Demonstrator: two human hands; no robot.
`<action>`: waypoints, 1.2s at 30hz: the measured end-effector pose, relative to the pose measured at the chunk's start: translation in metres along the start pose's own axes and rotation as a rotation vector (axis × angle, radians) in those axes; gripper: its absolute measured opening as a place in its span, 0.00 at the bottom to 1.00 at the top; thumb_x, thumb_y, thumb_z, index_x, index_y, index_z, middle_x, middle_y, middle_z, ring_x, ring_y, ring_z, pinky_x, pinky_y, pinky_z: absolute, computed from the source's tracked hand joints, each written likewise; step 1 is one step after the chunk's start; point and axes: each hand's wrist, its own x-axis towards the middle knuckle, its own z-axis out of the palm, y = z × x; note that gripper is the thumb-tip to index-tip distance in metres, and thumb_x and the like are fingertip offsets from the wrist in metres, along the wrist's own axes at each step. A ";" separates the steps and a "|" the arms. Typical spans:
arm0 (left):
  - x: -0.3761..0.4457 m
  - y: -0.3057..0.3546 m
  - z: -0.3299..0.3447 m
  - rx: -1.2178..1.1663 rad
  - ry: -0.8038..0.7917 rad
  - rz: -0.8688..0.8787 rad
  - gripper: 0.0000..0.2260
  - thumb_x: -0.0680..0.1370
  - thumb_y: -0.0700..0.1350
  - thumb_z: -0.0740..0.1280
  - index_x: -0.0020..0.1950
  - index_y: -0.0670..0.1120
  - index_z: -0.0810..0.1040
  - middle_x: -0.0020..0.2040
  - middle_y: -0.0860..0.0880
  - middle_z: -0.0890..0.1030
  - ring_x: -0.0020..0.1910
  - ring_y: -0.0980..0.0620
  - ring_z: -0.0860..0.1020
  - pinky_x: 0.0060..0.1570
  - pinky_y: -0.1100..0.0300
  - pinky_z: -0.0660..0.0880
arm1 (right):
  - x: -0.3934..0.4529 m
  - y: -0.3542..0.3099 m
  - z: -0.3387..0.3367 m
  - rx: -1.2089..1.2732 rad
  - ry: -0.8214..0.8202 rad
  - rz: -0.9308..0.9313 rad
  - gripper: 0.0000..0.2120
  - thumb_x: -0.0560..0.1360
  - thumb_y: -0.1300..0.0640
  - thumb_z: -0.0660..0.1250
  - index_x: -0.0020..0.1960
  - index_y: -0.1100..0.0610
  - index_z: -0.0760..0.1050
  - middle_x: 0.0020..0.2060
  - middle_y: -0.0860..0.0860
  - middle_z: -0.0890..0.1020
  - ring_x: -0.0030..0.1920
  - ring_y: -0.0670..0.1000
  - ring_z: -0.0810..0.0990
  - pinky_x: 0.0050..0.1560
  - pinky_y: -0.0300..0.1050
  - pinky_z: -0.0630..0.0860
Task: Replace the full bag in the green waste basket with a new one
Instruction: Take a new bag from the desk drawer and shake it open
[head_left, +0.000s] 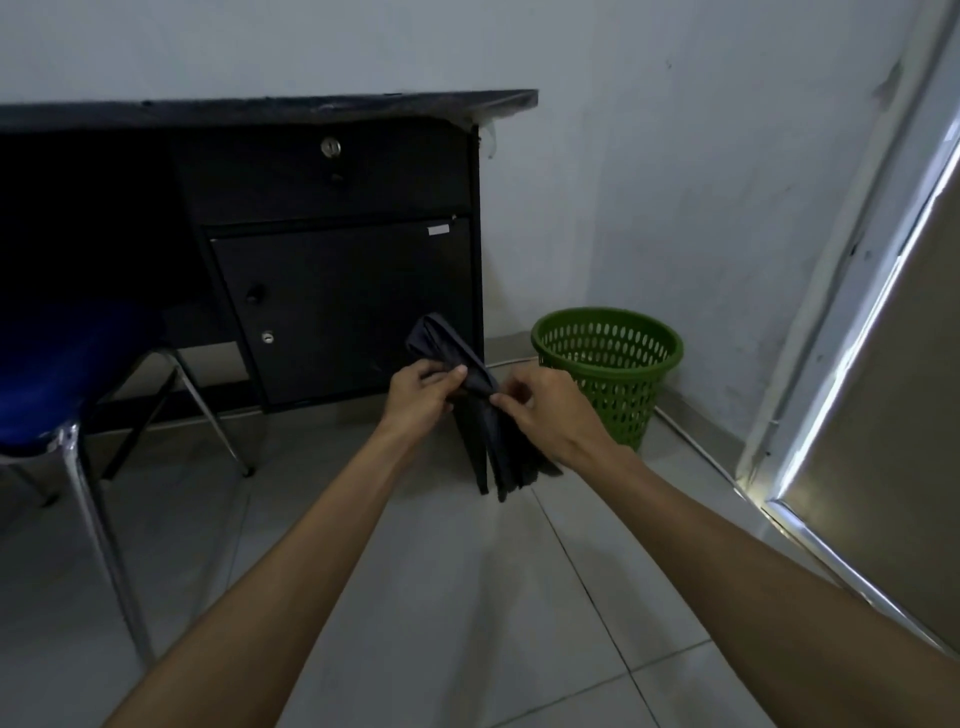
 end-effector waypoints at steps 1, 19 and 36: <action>-0.001 -0.002 -0.001 -0.007 0.014 -0.001 0.07 0.79 0.40 0.68 0.54 0.37 0.77 0.44 0.45 0.82 0.43 0.52 0.81 0.45 0.61 0.77 | 0.001 -0.002 0.001 0.046 -0.025 0.044 0.12 0.74 0.47 0.71 0.46 0.56 0.81 0.40 0.49 0.83 0.40 0.47 0.81 0.44 0.49 0.81; 0.002 -0.027 -0.021 0.092 0.068 0.016 0.09 0.79 0.44 0.68 0.52 0.38 0.79 0.40 0.48 0.81 0.37 0.56 0.77 0.31 0.71 0.73 | 0.005 0.013 -0.004 0.225 0.027 0.382 0.11 0.78 0.51 0.67 0.39 0.54 0.78 0.38 0.50 0.83 0.42 0.51 0.81 0.47 0.47 0.78; 0.002 -0.024 -0.005 -0.036 -0.048 -0.037 0.08 0.81 0.42 0.65 0.42 0.45 0.79 0.41 0.47 0.80 0.41 0.53 0.78 0.41 0.62 0.77 | -0.001 0.007 0.014 0.351 -0.308 0.545 0.15 0.75 0.52 0.70 0.53 0.64 0.78 0.37 0.57 0.82 0.37 0.54 0.81 0.45 0.55 0.81</action>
